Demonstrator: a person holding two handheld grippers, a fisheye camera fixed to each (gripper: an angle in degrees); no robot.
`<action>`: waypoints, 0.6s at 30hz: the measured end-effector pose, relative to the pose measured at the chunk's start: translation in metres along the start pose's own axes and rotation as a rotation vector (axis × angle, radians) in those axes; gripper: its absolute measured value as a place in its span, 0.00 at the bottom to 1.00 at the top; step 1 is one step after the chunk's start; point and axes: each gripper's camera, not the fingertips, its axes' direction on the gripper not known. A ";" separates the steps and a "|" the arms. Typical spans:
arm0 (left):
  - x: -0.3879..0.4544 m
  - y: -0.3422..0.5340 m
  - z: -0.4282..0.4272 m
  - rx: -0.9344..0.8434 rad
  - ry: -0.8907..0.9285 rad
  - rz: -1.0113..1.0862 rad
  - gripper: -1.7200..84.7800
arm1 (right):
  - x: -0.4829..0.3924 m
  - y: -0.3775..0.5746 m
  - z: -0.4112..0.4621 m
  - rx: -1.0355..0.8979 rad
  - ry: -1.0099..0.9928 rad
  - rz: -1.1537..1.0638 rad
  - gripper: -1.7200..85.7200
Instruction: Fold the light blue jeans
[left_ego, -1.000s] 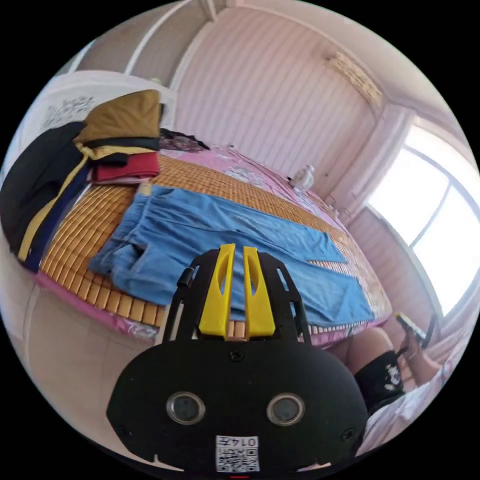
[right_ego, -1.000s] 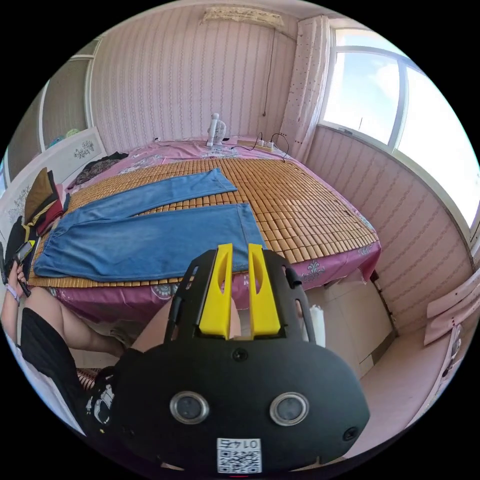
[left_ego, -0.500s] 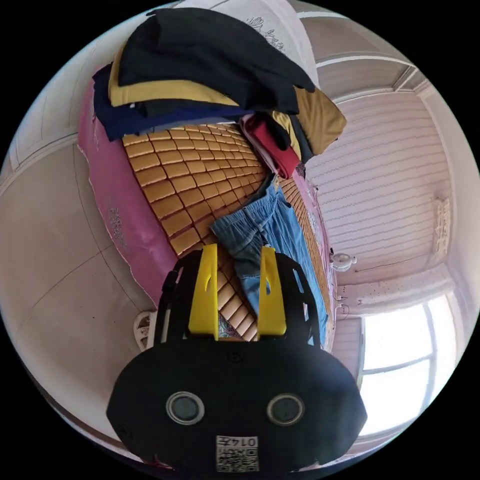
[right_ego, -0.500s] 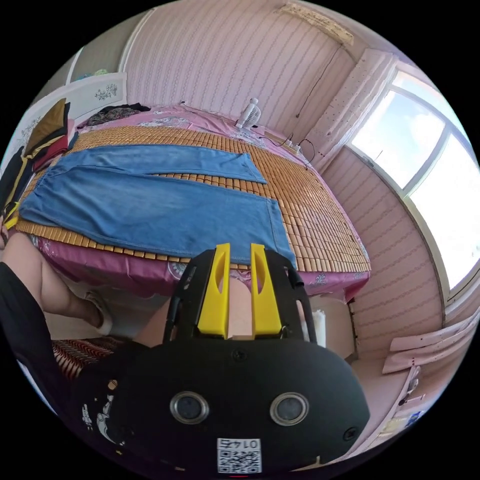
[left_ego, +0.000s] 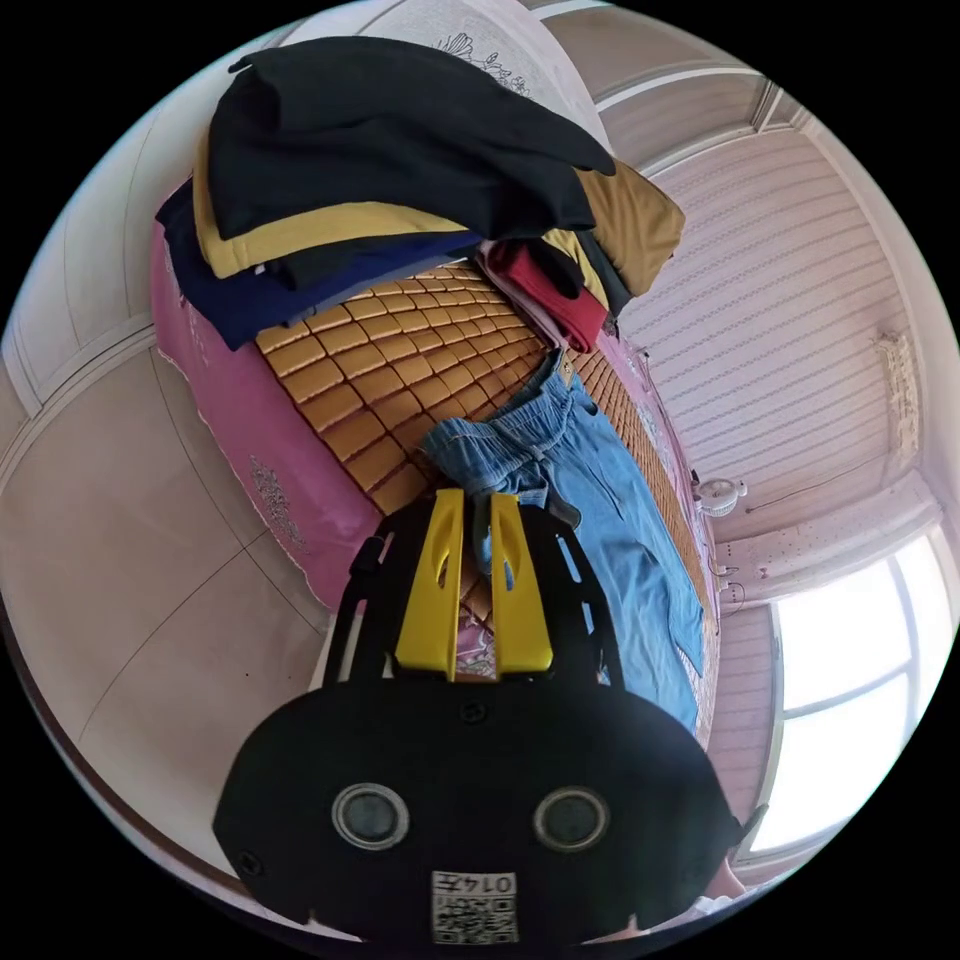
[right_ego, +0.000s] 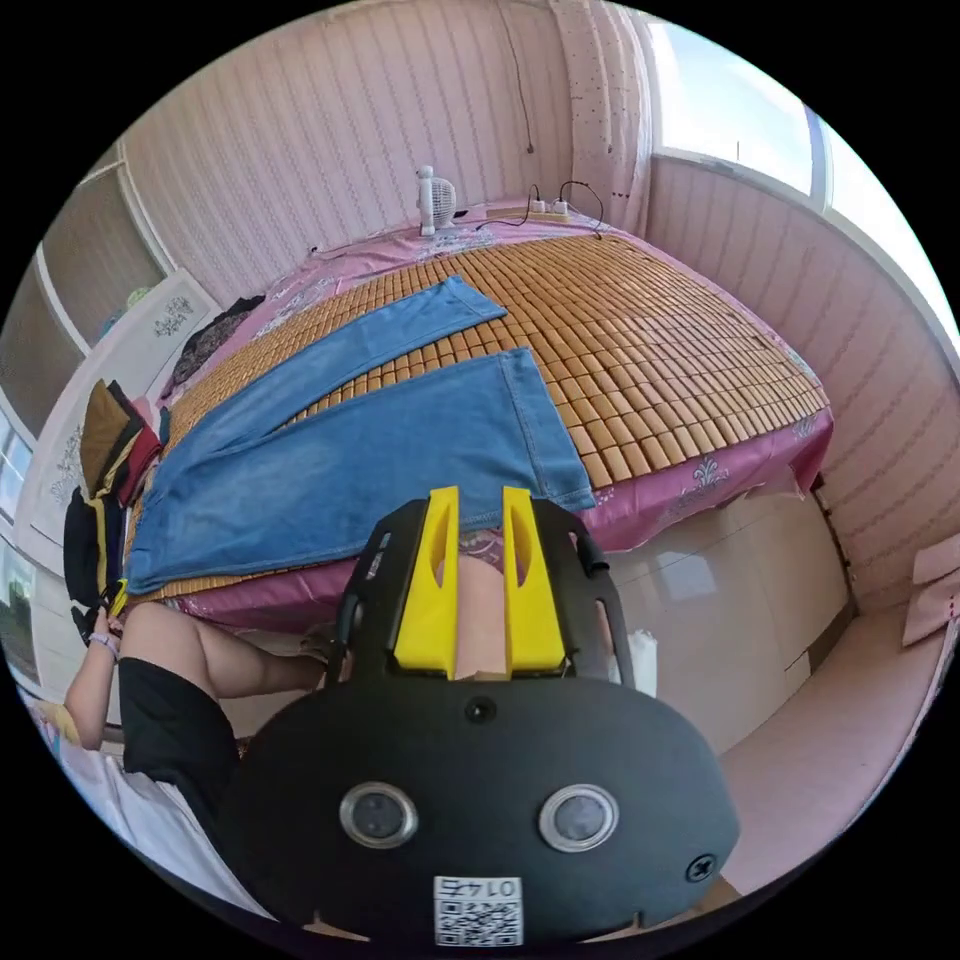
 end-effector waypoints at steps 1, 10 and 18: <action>-0.002 0.000 0.001 0.000 0.003 -0.003 0.08 | 0.010 -0.001 0.002 0.004 -0.008 0.023 0.11; -0.007 -0.002 0.016 -0.063 -0.069 0.044 0.07 | 0.138 0.003 0.064 -0.056 -0.076 0.394 0.16; 0.004 -0.004 0.016 -0.072 -0.086 0.086 0.07 | 0.192 0.015 0.118 -0.098 -0.300 0.527 0.10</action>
